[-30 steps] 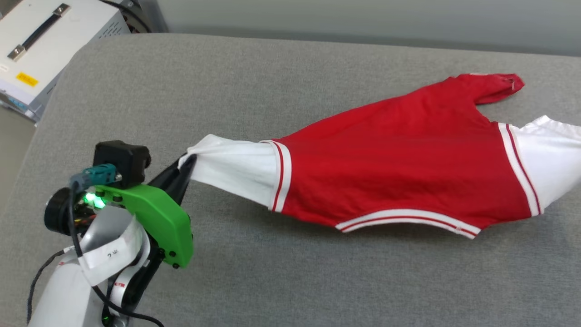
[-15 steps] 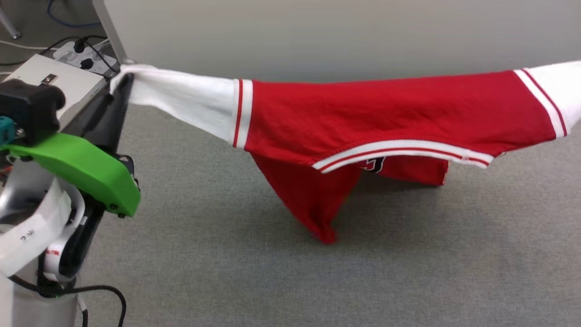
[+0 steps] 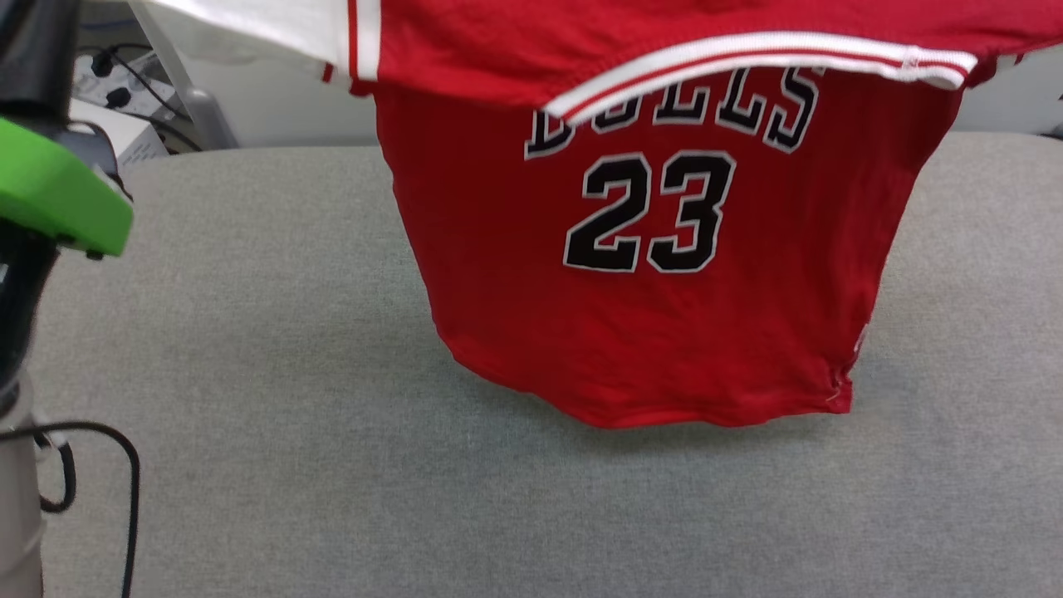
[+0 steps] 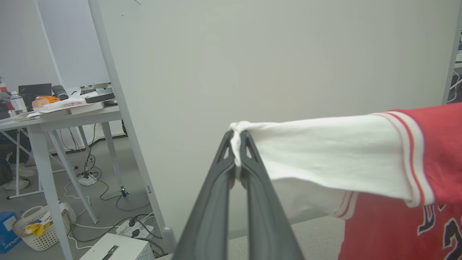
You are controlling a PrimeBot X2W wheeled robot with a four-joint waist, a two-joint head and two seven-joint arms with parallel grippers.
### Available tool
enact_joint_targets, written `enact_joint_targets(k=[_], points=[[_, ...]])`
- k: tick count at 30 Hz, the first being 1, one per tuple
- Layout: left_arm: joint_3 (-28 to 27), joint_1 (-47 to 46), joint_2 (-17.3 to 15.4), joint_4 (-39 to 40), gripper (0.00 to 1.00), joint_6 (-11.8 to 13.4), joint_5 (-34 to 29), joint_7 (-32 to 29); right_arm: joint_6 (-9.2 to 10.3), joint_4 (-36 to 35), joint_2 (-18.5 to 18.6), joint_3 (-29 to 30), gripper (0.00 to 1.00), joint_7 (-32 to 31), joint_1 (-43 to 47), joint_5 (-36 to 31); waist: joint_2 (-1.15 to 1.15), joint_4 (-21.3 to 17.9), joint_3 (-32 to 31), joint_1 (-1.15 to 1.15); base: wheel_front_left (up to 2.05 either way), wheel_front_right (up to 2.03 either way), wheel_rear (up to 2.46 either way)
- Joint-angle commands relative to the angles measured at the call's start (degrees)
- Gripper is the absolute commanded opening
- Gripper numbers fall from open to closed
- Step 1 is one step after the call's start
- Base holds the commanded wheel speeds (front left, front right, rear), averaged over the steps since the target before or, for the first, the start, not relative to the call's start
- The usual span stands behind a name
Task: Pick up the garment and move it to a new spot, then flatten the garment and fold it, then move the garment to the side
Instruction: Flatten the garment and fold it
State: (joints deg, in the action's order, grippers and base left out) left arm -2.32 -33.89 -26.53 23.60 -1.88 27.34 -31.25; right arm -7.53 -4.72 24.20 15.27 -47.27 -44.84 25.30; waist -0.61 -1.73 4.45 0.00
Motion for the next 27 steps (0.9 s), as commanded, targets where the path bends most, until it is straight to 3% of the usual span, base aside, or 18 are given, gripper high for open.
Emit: enact_joint_targets(k=[1, 14, 20, 27], points=[[-0.54, -2.87, -0.73, -1.03, 0.0, -0.49, 0.82, 0.09, 0.04, 1.06, 0.72, -0.13, 0.0, 1.12, -2.51, -1.02, 0.61, -0.07, 3.96, 0.0, 0.0, 0.0, 0.0], [2.3, -30.92, -5.55, -16.03, 0.0, -4.1, 0.97, 2.93, 0.04, 15.05, -0.62, 0.36, 0.0, 8.89, -28.38, -11.24, 0.61, 0.46, 23.7, 0.0, 0.0, 0.0, 0.0], [5.4, -46.34, -5.74, -28.6, 0.0, -4.82, -2.18, 9.52, 0.04, 24.86, -2.46, 0.69, 0.0, 17.29, -41.16, -18.23, 0.61, 0.62, 30.18, 0.0, 0.0, 0.0, 0.0], [6.91, -57.7, -3.16, -44.1, 0.0, -5.01, -4.18, 20.24, 0.04, 34.24, -6.27, 5.24, 0.0, 30.7, -50.44, -26.35, 0.61, 1.01, 34.0, 0.0, 0.0, 0.0, 0.0]])
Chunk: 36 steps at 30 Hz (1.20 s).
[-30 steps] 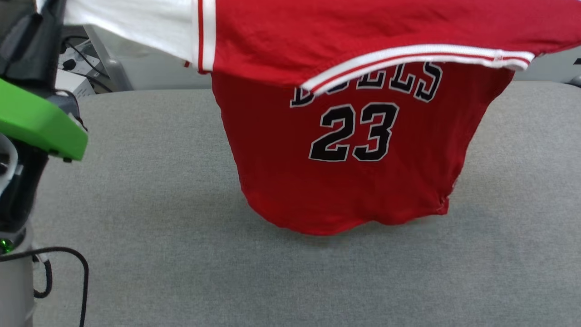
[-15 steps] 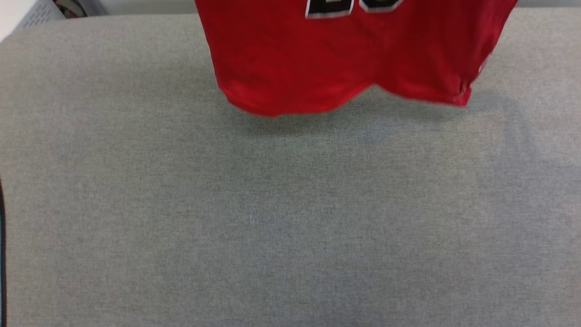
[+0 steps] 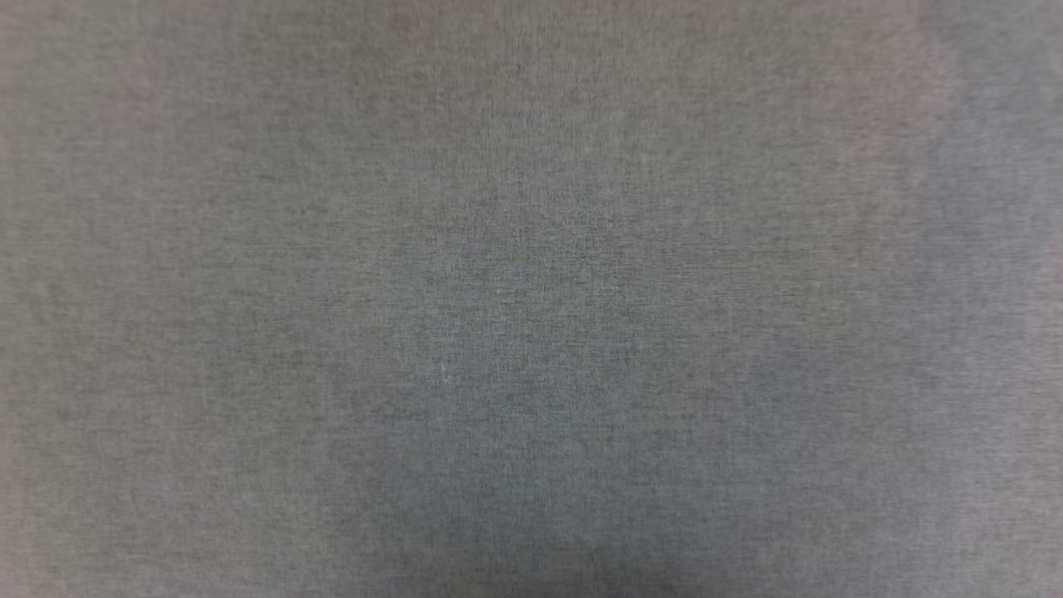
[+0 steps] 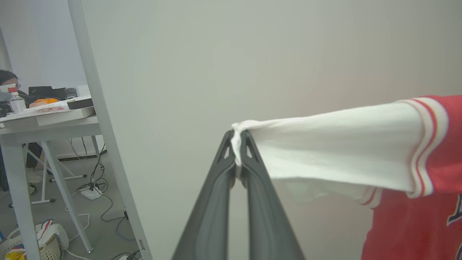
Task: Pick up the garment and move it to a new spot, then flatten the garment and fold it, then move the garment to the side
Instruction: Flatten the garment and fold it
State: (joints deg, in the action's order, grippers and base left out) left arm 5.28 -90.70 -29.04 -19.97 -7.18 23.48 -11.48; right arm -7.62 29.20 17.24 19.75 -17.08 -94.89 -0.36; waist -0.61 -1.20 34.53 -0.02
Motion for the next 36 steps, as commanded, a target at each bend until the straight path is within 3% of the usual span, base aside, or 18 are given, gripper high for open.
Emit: enact_joint_targets(k=[1, 9, 19, 25, 36], points=[[-0.54, -1.53, -0.34, -2.25, 0.0, 0.26, -0.34, 1.53, 0.13, 1.42, 0.09, 1.25, 0.0, 2.01, -0.78, -1.5, 0.61, 0.52, 4.18, 0.02, 0.0, 0.0, 0.0], [2.66, -0.57, 1.64, -12.21, 0.0, -0.16, 0.62, 10.42, 0.13, 10.31, -2.26, 2.0, 0.0, 9.47, 0.65, -5.18, 0.61, 1.72, 4.46, 0.02, 0.0, 0.0, 0.0], [9.47, 14.59, 2.89, -17.33, 0.0, -0.29, 4.68, 14.98, 0.13, 16.83, -2.43, -4.48, 0.0, 10.87, 12.45, -2.01, 0.61, 2.17, -0.1, 0.02, 0.0, 0.0, 0.0], [15.35, 27.62, 1.43, -17.46, 0.0, -0.3, 6.83, 16.43, 0.13, 19.68, 0.73, -13.52, 0.0, 6.01, 23.62, 3.94, 0.61, 2.02, -5.63, 0.02, 0.0, 0.0, 0.0], [21.64, 46.19, -2.27, -15.28, 0.0, -0.3, 10.71, 12.87, 0.13, 15.51, 7.43, -17.9, 0.0, 0.71, 42.68, 17.06, 0.61, 2.48, -15.96, 0.02, 0.0, 0.0, 0.0]])
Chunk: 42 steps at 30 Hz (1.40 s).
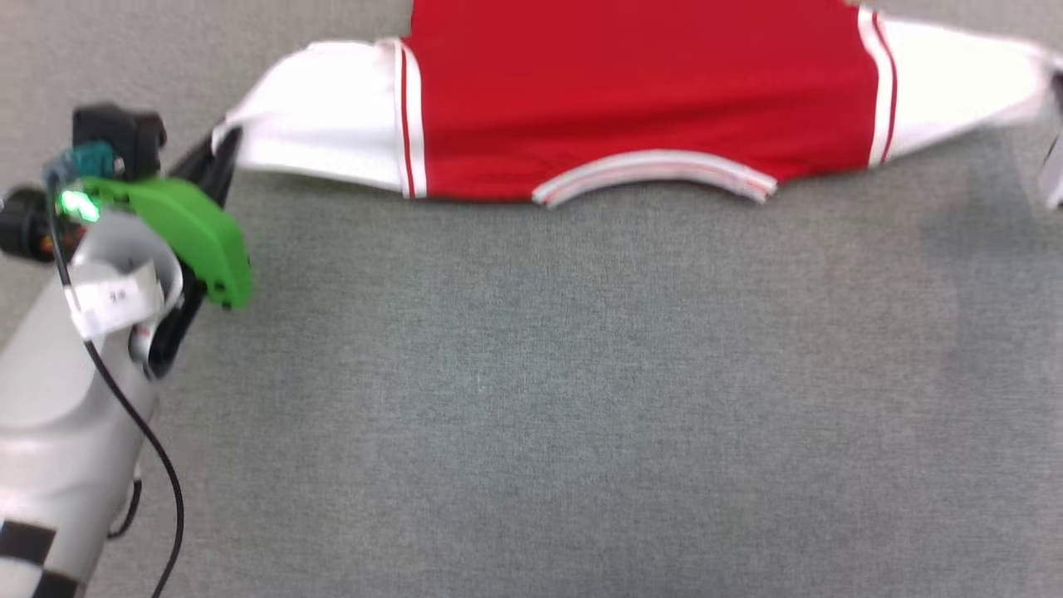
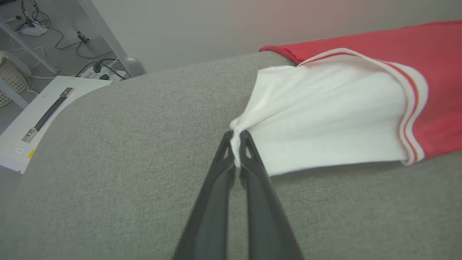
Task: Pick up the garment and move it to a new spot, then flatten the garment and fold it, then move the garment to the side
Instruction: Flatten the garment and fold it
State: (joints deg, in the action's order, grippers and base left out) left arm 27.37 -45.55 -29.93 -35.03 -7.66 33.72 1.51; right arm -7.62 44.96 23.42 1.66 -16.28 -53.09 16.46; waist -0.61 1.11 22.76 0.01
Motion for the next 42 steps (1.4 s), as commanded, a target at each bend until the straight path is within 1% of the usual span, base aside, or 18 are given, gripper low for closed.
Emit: enact_joint_targets(k=[1, 4, 7, 10, 15, 19, 24, 28, 30, 33, 37, 38, 39, 42], points=[[-0.16, 2.9, -1.59, 0.26, 0.0, 0.18, 1.06, -0.88, 0.13, -0.93, 1.74, -0.23, 0.0, -0.92, 2.98, 1.24, 0.61, 0.17, -5.21, -0.01, 0.0, 0.0, 0.0], [0.55, 7.81, -2.18, 2.31, 0.0, 0.28, 2.21, -2.48, 0.13, -3.24, 2.94, -1.0, 0.0, -3.52, 8.29, 3.99, 0.61, 0.15, -7.61, -0.01, 0.0, 0.0, 0.0], [1.04, 13.17, -3.1, 5.1, 0.0, 0.95, 3.23, -3.88, 0.13, -6.02, 4.08, -0.58, 0.0, -6.34, 13.75, 6.5, 0.61, -0.02, -9.97, -0.01, 0.0, 0.0, 0.0], [0.51, 18.68, -3.93, 8.61, 0.0, 1.1, 6.2, -5.23, 0.13, -9.57, 4.95, -1.61, 0.0, -9.51, 19.04, 7.7, 0.61, -0.67, -11.66, -0.01, 0.0, 0.0, 0.0], [-0.15, 28.78, -7.2, 16.69, 0.0, 4.22, 8.23, -6.88, 0.13, -16.64, 5.18, 0.0, 0.0, -15.88, 28.72, 12.66, 0.61, -1.33, -13.41, -0.01, 0.0, 0.0, 0.0], [-1.14, 35.93, -8.14, 23.4, 0.0, 7.27, 10.93, -8.14, 0.13, -22.25, 4.27, 2.64, 0.0, -20.01, 35.78, 15.94, 0.61, -2.02, -14.19, -0.01, 0.0, 0.0, 0.0], [-1.25, 43.93, -9.66, 31.48, 0.0, 10.77, 12.76, -9.97, 0.13, -28.07, 3.02, 6.17, 0.0, -24.43, 43.89, 17.15, 0.61, -2.67, -15.19, -0.01, 0.0, 0.0, 0.0], [-1.7, 49.96, -10.45, 36.44, 0.0, 13.62, 13.92, -9.94, 0.13, -32.57, 1.62, 7.89, 0.0, -28.42, 49.93, 18.01, 0.61, -3.26, -15.85, -0.01, 0.0, 0.0, 0.0], [-1.62, 51.88, -10.51, 38.15, 0.0, 14.4, 14.32, -9.99, 0.13, -34.22, 0.9, 9.18, 0.0, -29.6, 52.13, 18.23, 0.61, -3.25, -16.09, -0.01, 0.0, 0.0, 0.0], [-0.93, 53.26, -10.29, 40.36, 0.0, 14.85, 14.72, -10.67, 0.13, -36.1, 0.2, 10.66, 0.0, -30.74, 54.38, 17.84, 0.61, -3.02, -16.34, -0.01, 0.0, 0.0, 0.0], [-0.69, 53.34, -9.52, 42.38, 0.0, 15.45, 15.26, -11.11, 0.13, -38.33, -0.19, 11.25, 0.0, -31.94, 54.96, 16.89, 0.61, -2.73, -16.18, -0.01, 0.0, 0.0, 0.0], [-0.53, 53.26, -9.31, 42.83, 0.0, 15.57, 15.25, -11.21, 0.13, -38.97, -0.18, 11.31, 0.56, -31.97, 54.69, 16.48, 0.61, -2.59, -16.0, -0.01, 0.0, 0.0, 0.0], [-0.42, 53.17, -9.15, 43.23, 0.0, 15.64, 15.26, -11.28, 0.13, -39.18, -0.46, 11.73, 1.0, -32.19, 54.35, 16.39, 0.61, -2.48, -15.76, -0.01, 0.0, 0.0, 0.0], [-0.04, 52.57, -8.86, 45.09, 0.0, 16.0, 14.94, -11.72, 0.13, -40.68, -1.38, 12.08, 1.0, -34.02, 52.28, 18.12, 0.61, -1.89, -14.85, -0.01, 0.0, 0.0, 0.0]])
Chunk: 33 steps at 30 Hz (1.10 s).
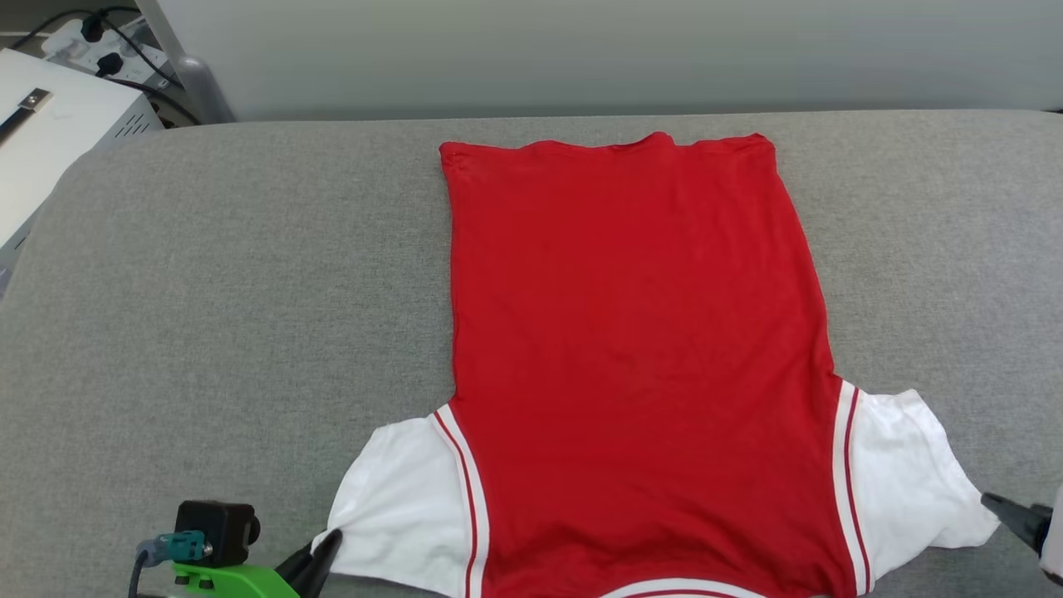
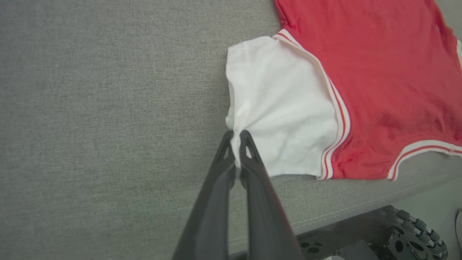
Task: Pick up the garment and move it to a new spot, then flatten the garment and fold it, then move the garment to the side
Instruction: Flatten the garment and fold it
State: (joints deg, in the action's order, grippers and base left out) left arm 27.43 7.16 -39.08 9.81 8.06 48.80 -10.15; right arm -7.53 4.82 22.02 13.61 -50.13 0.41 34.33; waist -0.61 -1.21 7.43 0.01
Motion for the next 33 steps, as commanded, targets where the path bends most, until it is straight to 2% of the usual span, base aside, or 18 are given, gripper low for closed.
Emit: enact_joint_targets(k=[1, 8, 13, 17, 21, 26, 33], points=[[0.16, -0.44, 0.1, 0.98, 0.0, 0.39, -0.6, -0.37, 0.04, -1.21, 0.41, 0.13, 1.0, -0.41, -1.91, 0.4, 0.61, 0.73, 0.84, -0.01, 0.0, 0.0, 0.0], [1.48, -3.01, -0.46, 9.89, 0.0, 3.32, -3.03, -4.35, 0.04, -7.3, 3.69, -1.15, 1.0, -3.41, -10.92, 0.9, 0.61, 3.58, 5.33, -0.01, 0.0, 0.0, 0.0], [2.78, -5.47, -1.57, 14.57, 0.0, 5.69, -7.02, -7.34, 0.04, -8.87, 3.66, -2.77, 1.0, -7.37, -20.74, 0.6, 0.61, 6.41, 10.98, -0.01, 0.0, 0.0, 0.0], [4.63, -8.09, -1.3, 17.36, 0.0, 5.37, -8.96, -9.45, 0.04, -8.56, 5.17, -3.95, 1.0, -9.9, -28.85, -1.77, 0.61, 10.18, 16.3, -0.01, 0.0, 0.0, 0.0], [4.96, -10.38, 1.14, 19.56, 0.0, 5.24, -7.79, -9.97, 0.04, -6.01, 7.05, -4.03, 1.0, -13.38, -37.11, -3.91, 0.61, 13.83, 21.42, -0.01, 0.0, 0.0, 0.0], [6.11, -12.69, 1.71, 20.88, 0.0, 4.28, -8.4, -11.09, 0.04, -0.24, 7.65, -3.42, 1.0, -16.93, -47.55, -8.13, 0.61, 18.23, 26.45, -0.01, 0.0, 0.0, 0.0], [7.18, -15.2, 3.45, 20.07, 0.0, 2.87, -8.32, -11.01, 0.04, 7.05, 9.9, -2.2, 1.0, -19.41, -57.23, -14.26, 0.61, 23.26, 31.3, -0.01, 0.0, 0.0, 0.0]])
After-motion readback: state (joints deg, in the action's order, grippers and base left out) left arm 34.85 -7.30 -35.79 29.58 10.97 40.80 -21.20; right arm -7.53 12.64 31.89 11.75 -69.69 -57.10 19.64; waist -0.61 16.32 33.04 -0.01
